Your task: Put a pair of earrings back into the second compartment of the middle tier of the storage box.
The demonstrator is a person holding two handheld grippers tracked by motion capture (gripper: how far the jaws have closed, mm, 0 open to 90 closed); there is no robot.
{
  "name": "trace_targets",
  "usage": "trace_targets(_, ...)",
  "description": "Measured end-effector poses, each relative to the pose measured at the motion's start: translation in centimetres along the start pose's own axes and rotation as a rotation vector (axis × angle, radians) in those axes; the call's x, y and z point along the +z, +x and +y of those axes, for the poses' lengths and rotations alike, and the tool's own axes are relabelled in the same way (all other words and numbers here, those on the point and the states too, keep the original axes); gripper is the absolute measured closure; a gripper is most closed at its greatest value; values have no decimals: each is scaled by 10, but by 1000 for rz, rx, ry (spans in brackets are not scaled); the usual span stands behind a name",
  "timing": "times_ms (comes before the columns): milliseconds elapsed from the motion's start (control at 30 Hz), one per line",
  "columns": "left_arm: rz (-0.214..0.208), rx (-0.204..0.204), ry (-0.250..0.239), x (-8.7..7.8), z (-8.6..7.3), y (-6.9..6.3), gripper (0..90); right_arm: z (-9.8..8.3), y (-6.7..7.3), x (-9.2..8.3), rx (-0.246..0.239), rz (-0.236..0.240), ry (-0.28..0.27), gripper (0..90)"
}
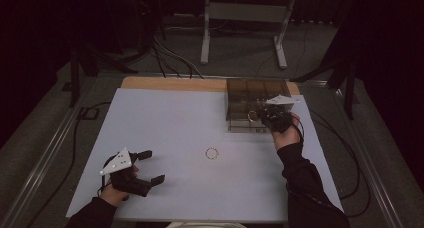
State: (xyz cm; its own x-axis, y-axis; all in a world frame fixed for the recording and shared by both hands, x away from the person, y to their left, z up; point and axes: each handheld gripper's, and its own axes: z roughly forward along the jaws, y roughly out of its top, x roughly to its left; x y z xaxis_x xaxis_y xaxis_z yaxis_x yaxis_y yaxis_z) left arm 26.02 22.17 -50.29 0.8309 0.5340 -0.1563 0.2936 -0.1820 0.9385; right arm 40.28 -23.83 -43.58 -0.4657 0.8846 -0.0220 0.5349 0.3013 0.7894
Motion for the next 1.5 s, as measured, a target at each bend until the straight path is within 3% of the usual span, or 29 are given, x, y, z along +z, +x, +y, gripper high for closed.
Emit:
trace_targets(300,1,-3,-2,-1,0,1,5,-5,-9,17,19,-44,36,874)
trace_targets(633,-2,-7,-4,-1,0,1,6,-10,-21,21,38,-84,48,868)
trace_targets(900,-2,-5,-3,-1,-1,1,5,-11,-22,16,51,-55,23,651)
trace_targets(1100,-4,-8,-4,-1,-1,1,5,-7,-18,9,66,4,-5,477)
trace_targets(1267,-6,-7,-4,0,-1,1,5,-4,-10,3,74,62,-25,343)
trace_targets(1500,-7,-7,-3,0,-1,1,5,2,8,-5,46,130,-39,210)
